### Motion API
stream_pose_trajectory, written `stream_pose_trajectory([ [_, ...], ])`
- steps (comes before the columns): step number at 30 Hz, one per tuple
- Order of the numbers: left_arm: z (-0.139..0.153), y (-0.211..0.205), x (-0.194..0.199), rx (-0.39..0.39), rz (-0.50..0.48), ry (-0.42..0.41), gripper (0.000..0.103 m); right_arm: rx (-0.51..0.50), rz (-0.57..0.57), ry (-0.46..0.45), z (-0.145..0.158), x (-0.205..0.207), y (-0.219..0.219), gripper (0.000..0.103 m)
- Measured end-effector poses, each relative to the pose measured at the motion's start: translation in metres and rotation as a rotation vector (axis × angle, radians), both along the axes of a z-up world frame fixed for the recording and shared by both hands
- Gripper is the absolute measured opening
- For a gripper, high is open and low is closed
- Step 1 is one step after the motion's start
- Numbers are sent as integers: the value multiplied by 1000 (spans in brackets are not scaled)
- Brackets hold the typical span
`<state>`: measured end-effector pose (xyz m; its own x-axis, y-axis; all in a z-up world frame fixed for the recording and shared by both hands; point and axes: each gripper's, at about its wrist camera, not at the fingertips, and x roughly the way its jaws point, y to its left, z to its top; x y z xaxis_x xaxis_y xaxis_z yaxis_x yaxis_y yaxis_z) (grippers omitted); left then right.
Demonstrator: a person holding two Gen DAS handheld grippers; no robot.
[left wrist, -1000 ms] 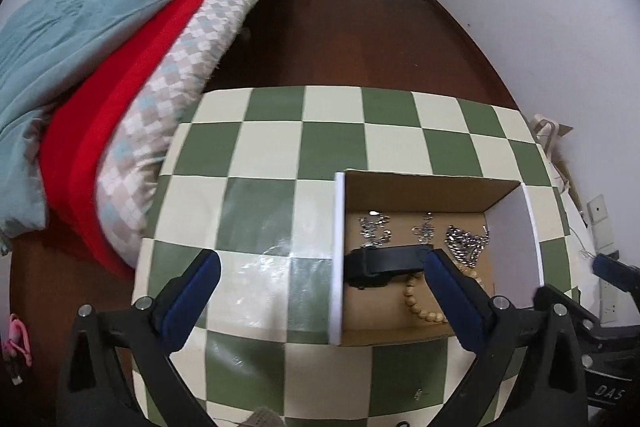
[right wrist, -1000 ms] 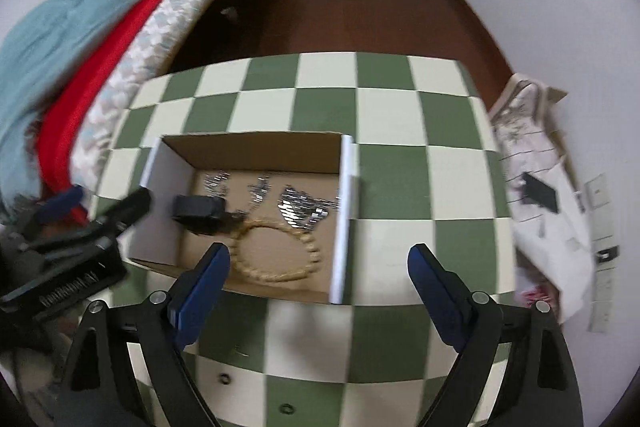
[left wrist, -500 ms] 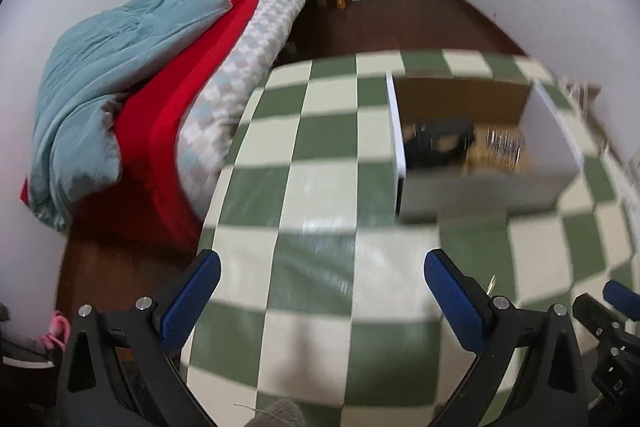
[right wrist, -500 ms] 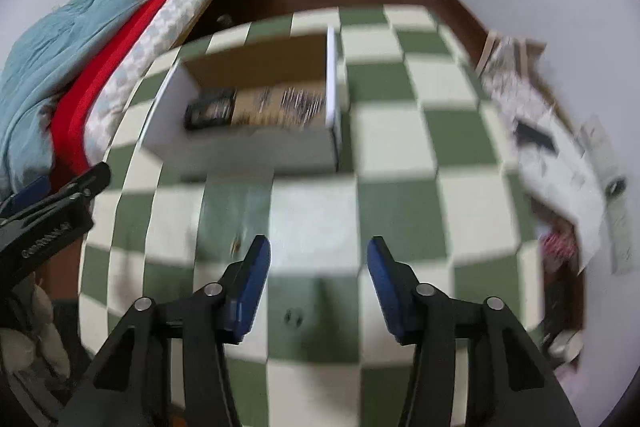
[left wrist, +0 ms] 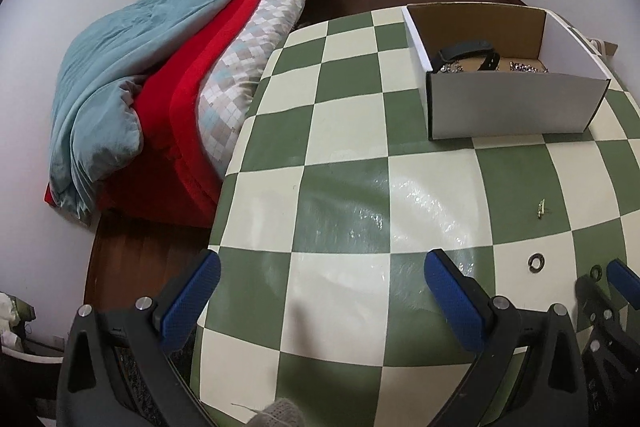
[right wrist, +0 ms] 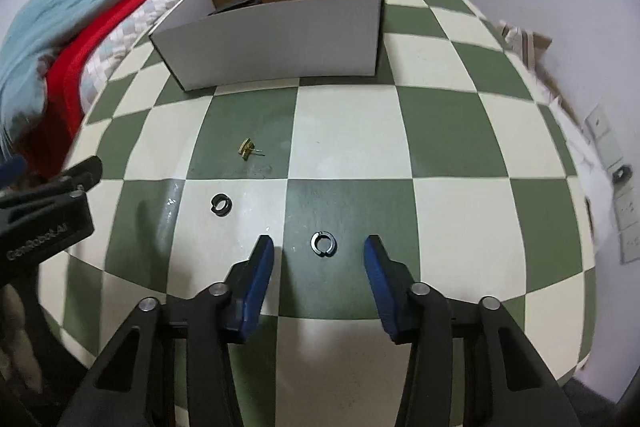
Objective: Organize jewelry
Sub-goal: 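Withdraw the right tool from the box toward the black ring, then close the right tool on the small black ring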
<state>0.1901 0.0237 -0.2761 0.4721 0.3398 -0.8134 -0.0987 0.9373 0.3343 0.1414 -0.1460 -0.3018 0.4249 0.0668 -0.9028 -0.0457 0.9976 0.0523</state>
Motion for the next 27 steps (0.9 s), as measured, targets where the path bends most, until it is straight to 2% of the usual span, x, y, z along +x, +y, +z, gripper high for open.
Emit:
stream_pose_trajectory([
  [2,-2,0,-2,-4,-2,5,103,-38,7,-18,-1,-2,5,31],
  [4,-2,0,-4,-3,-6,7,103,-46,8,-27,0,-2,6,16],
  [5,-2,-1,-5,-2,-9,9,103,-51,9,-31,0,-3,7,13],
  [12,-2,-10,-6,-11,-24,10,103,-38,4,-48,1,-6,4,13],
  [18,-3,-47,-5,-42,-96,21,103,-6,-78,-61,8,-8,-25,13],
  [22,-10,-77,-3,-79,-156,51,103,9,-155,-58,11,-7,-54,13],
  [27,-24,-98,1,-163,-195,116,102,13,-212,-52,11,-7,-78,13],
])
